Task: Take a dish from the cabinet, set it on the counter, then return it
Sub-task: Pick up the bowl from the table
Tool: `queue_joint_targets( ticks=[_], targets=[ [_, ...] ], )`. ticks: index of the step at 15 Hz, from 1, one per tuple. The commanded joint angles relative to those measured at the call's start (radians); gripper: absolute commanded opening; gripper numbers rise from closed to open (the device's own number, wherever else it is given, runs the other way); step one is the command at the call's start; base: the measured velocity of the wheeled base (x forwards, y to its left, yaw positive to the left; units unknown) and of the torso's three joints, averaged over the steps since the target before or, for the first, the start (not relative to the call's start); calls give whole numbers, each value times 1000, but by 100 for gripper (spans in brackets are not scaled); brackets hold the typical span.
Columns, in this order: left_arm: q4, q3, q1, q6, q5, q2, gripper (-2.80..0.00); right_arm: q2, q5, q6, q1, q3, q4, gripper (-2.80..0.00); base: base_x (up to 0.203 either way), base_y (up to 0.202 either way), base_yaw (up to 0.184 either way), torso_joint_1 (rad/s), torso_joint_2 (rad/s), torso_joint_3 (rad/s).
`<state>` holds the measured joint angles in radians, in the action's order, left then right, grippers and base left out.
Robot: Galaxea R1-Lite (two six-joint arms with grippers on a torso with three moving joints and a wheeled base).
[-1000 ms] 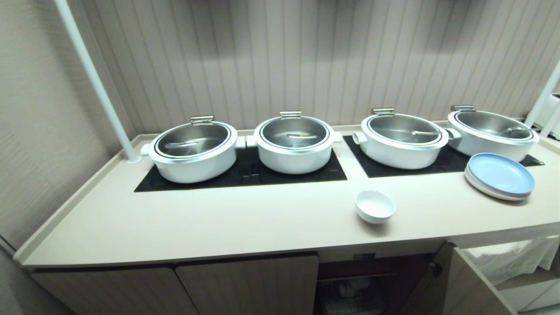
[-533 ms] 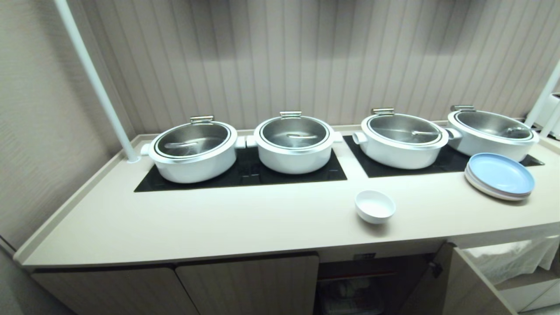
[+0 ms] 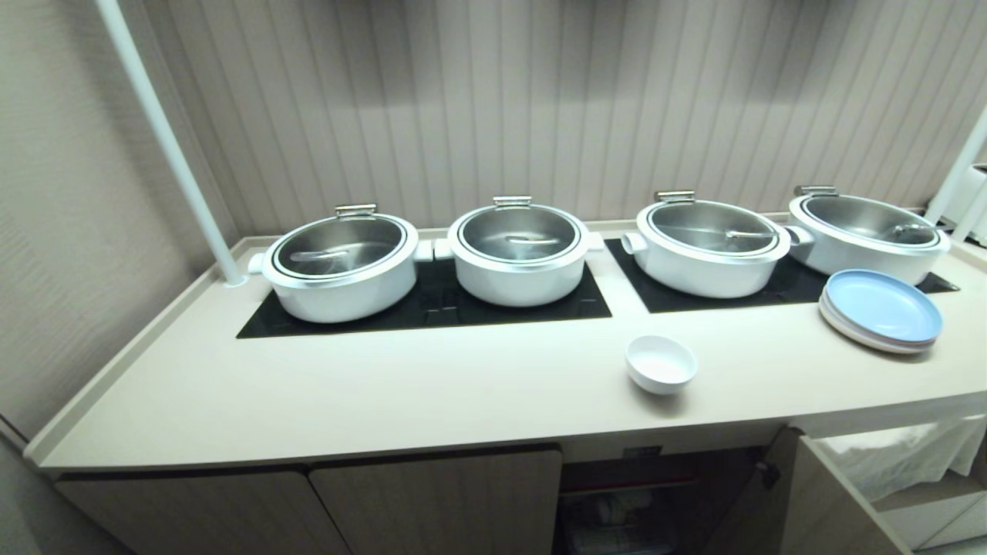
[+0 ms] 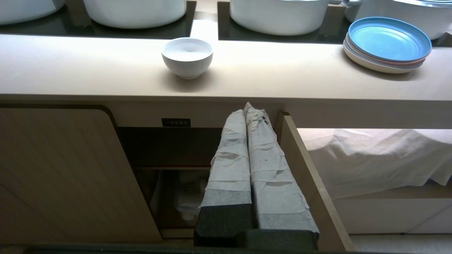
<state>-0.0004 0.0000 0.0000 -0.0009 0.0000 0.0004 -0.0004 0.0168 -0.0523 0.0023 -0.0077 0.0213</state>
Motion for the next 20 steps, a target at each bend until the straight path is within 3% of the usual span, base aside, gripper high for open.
queue_joint_targets(
  ticks=[1,20],
  targets=[
    [-1,0,0,-1,0,0,-280,0,2,0,1,3,-10,-280,0,0,0,0,0,0],
    [0,0,0,-1,0,0,-280,0,0,-7,1,6,-18,-280,0,0,0,0,0,0]
  ],
)
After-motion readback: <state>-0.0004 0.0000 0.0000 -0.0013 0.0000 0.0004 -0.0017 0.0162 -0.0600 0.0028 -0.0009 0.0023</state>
